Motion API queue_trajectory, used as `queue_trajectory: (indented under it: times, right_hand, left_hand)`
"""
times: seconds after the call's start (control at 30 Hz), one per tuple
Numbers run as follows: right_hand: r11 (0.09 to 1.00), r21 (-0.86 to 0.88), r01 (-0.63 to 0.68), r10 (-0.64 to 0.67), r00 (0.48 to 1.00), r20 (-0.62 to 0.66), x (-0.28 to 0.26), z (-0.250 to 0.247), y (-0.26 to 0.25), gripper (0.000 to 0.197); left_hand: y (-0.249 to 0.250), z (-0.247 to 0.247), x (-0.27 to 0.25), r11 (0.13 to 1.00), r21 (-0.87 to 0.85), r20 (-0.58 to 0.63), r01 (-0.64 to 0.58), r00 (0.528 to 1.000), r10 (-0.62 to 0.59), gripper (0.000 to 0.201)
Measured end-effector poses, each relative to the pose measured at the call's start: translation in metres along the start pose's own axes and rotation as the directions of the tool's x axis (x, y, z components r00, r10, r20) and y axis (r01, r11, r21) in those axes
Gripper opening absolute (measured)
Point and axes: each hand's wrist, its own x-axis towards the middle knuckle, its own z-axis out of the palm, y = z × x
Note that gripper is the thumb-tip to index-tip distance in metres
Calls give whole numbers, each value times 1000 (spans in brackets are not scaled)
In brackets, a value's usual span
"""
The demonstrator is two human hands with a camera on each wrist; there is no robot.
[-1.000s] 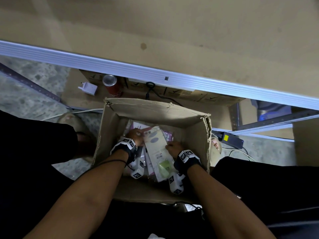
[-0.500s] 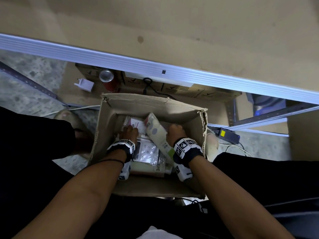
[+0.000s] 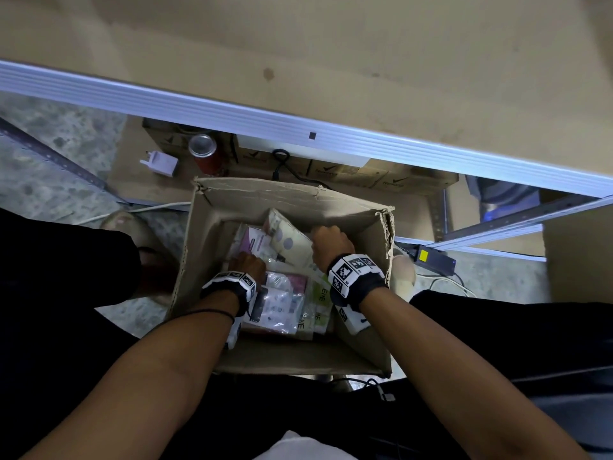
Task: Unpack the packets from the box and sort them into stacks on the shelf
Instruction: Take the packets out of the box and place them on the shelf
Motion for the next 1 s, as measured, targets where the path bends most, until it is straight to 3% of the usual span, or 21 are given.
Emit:
queue_trajectory:
  times: [0.2, 0.53, 0.67, 0.8, 1.0]
  right_hand:
    - [1000, 6, -15, 15, 1000, 12, -3, -1, 1, 27]
    - [999, -44, -1, 2, 1000, 19, -2, -6, -1, 26]
    - [997, -68, 38, -43, 997, -72, -4, -11, -5, 26]
    - [990, -121, 69, -85, 987, -132, -3, -20, -10, 24]
    - [977, -174, 126, -165, 959, -230, -22, -46, -17, 26]
  left_hand:
    - [2, 0, 0, 999, -42, -87, 9, 996, -12, 25]
    - [-4, -12, -9, 994, -107, -10, -24, 1000, 23, 18]
    - [-3, -23, -16, 989, -141, -29, -54, 998, 50, 24]
    - [4, -45, -19, 973, -203, 34, -112, 992, 121, 22]
    - [3, -81, -47, 958, -215, -76, -190, 981, 177, 8]
